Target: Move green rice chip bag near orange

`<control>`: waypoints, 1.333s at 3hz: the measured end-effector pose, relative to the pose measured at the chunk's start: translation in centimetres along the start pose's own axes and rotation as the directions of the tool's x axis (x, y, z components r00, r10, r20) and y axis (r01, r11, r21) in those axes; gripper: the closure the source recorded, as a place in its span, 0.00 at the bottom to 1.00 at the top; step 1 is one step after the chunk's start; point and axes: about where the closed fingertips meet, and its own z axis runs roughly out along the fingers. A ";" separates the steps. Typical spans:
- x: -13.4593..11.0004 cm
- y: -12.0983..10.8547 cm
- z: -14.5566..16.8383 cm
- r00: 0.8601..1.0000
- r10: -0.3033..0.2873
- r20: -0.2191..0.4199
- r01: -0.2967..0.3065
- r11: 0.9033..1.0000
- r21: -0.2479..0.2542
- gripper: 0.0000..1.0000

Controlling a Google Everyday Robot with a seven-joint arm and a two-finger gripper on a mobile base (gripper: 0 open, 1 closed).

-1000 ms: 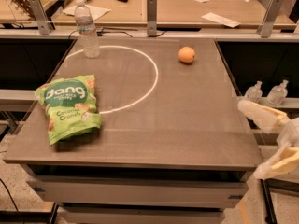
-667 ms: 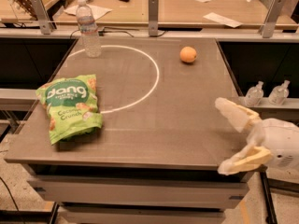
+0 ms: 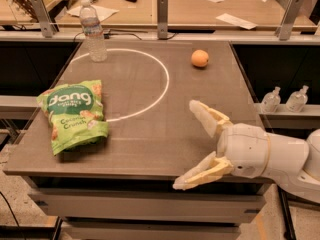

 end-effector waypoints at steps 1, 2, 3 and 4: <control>0.1 -0.1 3.0 0.994 -0.023 -0.109 0.029 0.998 0.055 0.00; 0.3 -0.7 5.8 0.989 0.021 -0.144 -0.002 0.991 0.133 0.00; 0.3 -0.7 5.8 0.989 0.021 -0.144 -0.002 0.991 0.133 0.00; 0.3 -0.4 6.6 0.988 0.042 -0.148 -0.018 0.988 0.155 0.00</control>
Offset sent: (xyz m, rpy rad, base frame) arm 0.0314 0.0799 -0.0007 -0.1126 0.1165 -0.2051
